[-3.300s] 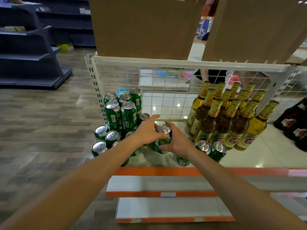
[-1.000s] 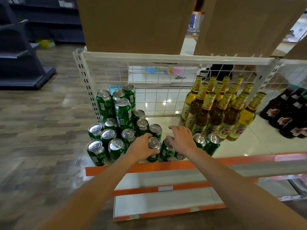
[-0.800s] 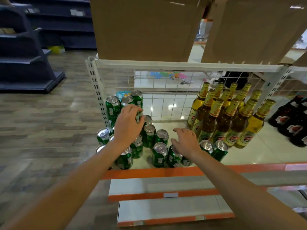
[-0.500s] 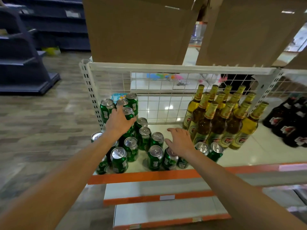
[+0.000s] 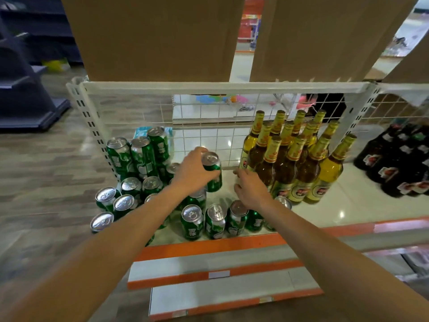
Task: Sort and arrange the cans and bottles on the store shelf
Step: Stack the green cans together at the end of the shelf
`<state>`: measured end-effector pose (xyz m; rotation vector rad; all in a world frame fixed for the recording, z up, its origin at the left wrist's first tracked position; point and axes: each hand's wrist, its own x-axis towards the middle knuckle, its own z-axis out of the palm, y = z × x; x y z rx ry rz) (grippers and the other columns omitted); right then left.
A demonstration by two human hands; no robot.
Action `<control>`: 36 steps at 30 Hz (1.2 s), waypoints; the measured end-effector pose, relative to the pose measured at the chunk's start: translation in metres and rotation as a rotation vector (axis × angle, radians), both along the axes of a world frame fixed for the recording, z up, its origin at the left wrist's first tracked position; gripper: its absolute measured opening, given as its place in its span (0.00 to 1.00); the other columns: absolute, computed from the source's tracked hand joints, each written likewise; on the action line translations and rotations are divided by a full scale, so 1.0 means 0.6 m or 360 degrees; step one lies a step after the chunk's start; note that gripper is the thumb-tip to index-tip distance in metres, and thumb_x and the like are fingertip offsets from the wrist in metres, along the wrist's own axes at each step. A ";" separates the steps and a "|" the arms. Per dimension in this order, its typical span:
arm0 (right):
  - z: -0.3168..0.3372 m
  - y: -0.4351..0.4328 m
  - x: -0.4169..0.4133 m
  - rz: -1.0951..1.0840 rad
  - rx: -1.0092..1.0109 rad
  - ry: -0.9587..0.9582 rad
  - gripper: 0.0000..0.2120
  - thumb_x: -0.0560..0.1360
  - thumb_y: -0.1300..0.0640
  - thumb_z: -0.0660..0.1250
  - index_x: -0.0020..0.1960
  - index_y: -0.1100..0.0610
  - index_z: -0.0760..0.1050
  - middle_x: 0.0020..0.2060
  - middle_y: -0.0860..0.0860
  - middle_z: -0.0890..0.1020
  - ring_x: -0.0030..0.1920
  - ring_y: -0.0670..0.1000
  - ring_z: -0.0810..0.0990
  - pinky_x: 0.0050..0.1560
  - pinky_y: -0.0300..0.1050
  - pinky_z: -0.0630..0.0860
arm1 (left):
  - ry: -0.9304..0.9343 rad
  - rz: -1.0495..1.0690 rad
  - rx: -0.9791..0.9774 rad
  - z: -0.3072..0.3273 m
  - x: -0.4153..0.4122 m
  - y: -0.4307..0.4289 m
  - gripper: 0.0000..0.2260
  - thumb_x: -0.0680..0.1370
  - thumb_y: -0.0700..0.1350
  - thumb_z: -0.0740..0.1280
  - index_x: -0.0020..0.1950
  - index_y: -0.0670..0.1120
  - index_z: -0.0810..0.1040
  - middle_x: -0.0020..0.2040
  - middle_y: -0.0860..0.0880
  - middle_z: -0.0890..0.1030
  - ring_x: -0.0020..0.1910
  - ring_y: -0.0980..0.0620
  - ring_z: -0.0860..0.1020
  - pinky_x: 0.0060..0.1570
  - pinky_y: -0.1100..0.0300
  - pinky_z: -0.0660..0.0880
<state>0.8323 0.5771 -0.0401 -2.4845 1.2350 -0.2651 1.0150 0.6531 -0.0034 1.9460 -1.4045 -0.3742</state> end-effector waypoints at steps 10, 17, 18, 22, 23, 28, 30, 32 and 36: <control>-0.012 -0.013 -0.024 0.0004 0.0123 -0.0120 0.22 0.81 0.57 0.60 0.75 0.55 0.63 0.71 0.55 0.69 0.66 0.58 0.74 0.62 0.54 0.74 | -0.0194 -0.0204 0.0678 -0.079 -0.059 -0.053 0.34 0.68 0.54 0.77 0.69 0.48 0.67 0.62 0.46 0.77 0.55 0.46 0.78 0.53 0.50 0.77; -0.010 -0.028 0.005 0.0015 0.0076 -0.0182 0.22 0.80 0.56 0.61 0.74 0.55 0.65 0.68 0.55 0.73 0.65 0.57 0.74 0.63 0.53 0.74 | -0.0373 -0.0220 0.0821 -0.092 -0.069 -0.050 0.29 0.72 0.56 0.72 0.68 0.47 0.68 0.61 0.46 0.78 0.63 0.45 0.73 0.63 0.50 0.66; -0.009 -0.031 0.012 0.0017 0.0069 -0.0189 0.22 0.80 0.56 0.61 0.74 0.55 0.65 0.68 0.55 0.73 0.65 0.56 0.74 0.64 0.53 0.73 | -0.0381 -0.0226 0.0823 -0.091 -0.071 -0.049 0.28 0.73 0.56 0.71 0.69 0.46 0.69 0.61 0.46 0.78 0.64 0.45 0.72 0.66 0.50 0.64; 0.001 -0.044 0.047 0.0077 0.0028 -0.0165 0.23 0.81 0.56 0.61 0.75 0.54 0.64 0.69 0.55 0.72 0.66 0.56 0.73 0.64 0.54 0.73 | -0.0215 -0.0314 0.0765 -0.070 -0.048 -0.042 0.33 0.72 0.59 0.73 0.72 0.47 0.69 0.66 0.47 0.76 0.67 0.46 0.73 0.68 0.50 0.66; 0.006 -0.047 0.057 0.0088 0.0020 -0.0152 0.24 0.80 0.56 0.61 0.75 0.54 0.64 0.68 0.55 0.73 0.66 0.56 0.74 0.63 0.55 0.74 | -0.0193 -0.0295 0.0661 -0.054 -0.034 -0.039 0.31 0.73 0.59 0.72 0.71 0.48 0.71 0.67 0.48 0.76 0.66 0.47 0.73 0.65 0.51 0.69; 0.020 -0.055 0.104 0.0165 0.0038 -0.0110 0.24 0.81 0.55 0.62 0.75 0.54 0.62 0.67 0.56 0.73 0.64 0.57 0.75 0.61 0.55 0.75 | -0.0592 0.0139 -0.0016 0.055 0.091 -0.026 0.11 0.80 0.50 0.64 0.60 0.48 0.79 0.57 0.49 0.80 0.56 0.50 0.77 0.53 0.56 0.75; 0.021 -0.053 0.120 0.0217 0.0075 -0.0122 0.24 0.81 0.54 0.62 0.75 0.54 0.62 0.67 0.56 0.73 0.64 0.57 0.75 0.61 0.53 0.74 | -0.0799 0.0324 0.0033 0.087 0.158 -0.035 0.12 0.80 0.48 0.64 0.61 0.47 0.79 0.57 0.46 0.80 0.56 0.47 0.77 0.54 0.53 0.75; 0.020 -0.047 0.132 0.0270 0.0115 -0.0126 0.24 0.81 0.54 0.61 0.76 0.54 0.61 0.68 0.56 0.72 0.65 0.57 0.74 0.63 0.51 0.73 | -0.0904 0.0462 0.0272 0.100 0.217 -0.050 0.15 0.78 0.51 0.66 0.63 0.46 0.77 0.58 0.43 0.78 0.56 0.43 0.76 0.54 0.50 0.75; 0.009 -0.035 0.142 0.0300 0.0153 -0.0089 0.25 0.81 0.52 0.60 0.77 0.54 0.60 0.70 0.55 0.70 0.68 0.57 0.72 0.65 0.52 0.71 | -0.0777 0.0365 0.0687 0.087 0.272 -0.080 0.24 0.74 0.57 0.70 0.63 0.44 0.73 0.57 0.42 0.79 0.53 0.42 0.78 0.52 0.49 0.77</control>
